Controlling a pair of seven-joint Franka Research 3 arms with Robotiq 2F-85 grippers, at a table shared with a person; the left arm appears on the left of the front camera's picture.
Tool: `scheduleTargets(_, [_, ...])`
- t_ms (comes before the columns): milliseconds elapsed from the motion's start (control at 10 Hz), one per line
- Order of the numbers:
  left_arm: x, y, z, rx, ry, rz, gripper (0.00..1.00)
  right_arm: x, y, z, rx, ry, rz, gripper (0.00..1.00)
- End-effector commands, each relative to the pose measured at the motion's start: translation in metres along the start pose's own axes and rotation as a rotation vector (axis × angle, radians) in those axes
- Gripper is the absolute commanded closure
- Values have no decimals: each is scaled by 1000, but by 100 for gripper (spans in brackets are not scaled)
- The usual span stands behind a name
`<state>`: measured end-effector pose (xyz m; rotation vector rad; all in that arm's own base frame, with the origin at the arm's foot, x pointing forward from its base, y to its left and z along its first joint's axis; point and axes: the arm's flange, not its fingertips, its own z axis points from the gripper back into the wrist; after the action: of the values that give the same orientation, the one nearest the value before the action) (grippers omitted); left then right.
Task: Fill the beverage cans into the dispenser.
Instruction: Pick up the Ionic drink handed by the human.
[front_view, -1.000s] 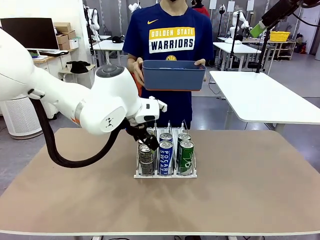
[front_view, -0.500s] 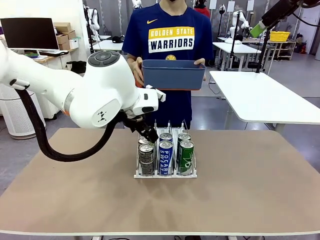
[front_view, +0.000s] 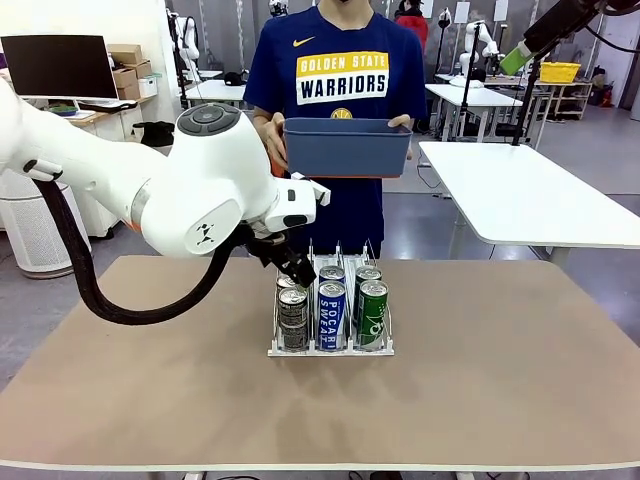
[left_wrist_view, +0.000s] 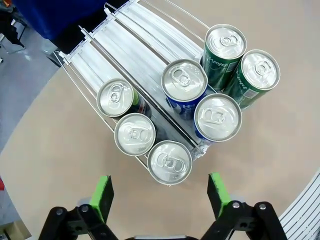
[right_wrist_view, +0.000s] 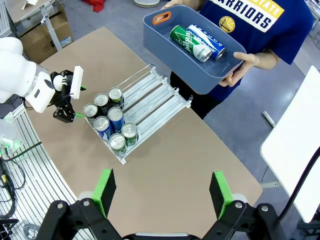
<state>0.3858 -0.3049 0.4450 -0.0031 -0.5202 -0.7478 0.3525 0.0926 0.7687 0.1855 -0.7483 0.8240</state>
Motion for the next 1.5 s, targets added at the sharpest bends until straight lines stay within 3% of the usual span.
scheduleTargets(0, [3,1,1,-5,-4,-1,0,0,0,0,0,0,-1,0])
scheduleTargets(100, [0,0,0,0,0,0,0,0,0,0,0,0,-1,0])
scheduleTargets(300, [-6,30,45,-163,14,-17,0,0,0,0,0,0,-1,0])
scheduleTargets(400, [-7,43,69,-183,-43,-43,0,0,0,0,0,0,-1,0])
scheduleTargets(700, [-23,118,144,-148,-63,-63,0,0,0,0,0,0,-1,0])
scheduleTargets(1000, [-19,182,218,-155,-195,-73,0,0,0,0,0,0,-1,0])
scheduleTargets(1400, [6,210,294,-42,-230,-100,0,0,0,0,0,0,-1,0])
